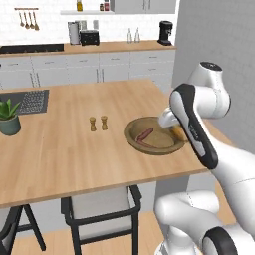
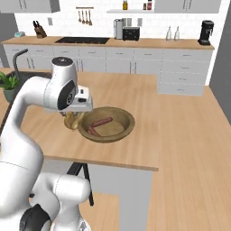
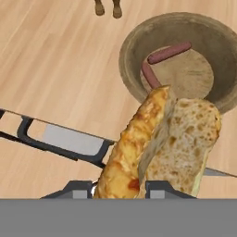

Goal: Place one bun and one sausage from the bowl on each plate.

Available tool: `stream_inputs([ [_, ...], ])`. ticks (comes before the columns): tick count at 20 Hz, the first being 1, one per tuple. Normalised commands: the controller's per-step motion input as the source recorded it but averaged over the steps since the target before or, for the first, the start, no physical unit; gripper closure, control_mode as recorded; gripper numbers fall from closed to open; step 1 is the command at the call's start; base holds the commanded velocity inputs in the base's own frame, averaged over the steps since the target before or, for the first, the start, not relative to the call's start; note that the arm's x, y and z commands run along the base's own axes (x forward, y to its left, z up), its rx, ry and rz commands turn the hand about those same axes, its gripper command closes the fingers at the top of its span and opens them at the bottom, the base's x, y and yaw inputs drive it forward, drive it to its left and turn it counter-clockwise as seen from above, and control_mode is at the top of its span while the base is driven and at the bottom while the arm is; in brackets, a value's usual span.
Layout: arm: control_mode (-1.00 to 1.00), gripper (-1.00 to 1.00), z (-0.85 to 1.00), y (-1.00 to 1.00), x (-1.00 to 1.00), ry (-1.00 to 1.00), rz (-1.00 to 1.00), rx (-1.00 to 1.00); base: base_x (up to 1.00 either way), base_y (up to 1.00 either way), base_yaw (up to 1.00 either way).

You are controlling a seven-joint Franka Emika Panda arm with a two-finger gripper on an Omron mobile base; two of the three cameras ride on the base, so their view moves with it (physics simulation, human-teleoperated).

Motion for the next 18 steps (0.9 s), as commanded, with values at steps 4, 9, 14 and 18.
stream_inputs([
  [4,-1.00,1.00,0.33,0.00,-0.84,0.00,-0.23,0.00,0.00,0.00,0.00],
  [9,-1.00,1.00,0.21,-0.07,-0.81,0.00,-0.16,0.00,0.00,0.00,0.00],
  [14,1.00,1.00,0.11,-0.02,-0.09,0.01,-0.01,0.00,0.00,0.00,0.00],
  [18,1.00,1.00,0.00,0.00,0.00,0.00,0.00,0.00,-0.81,0.48,0.05],
])
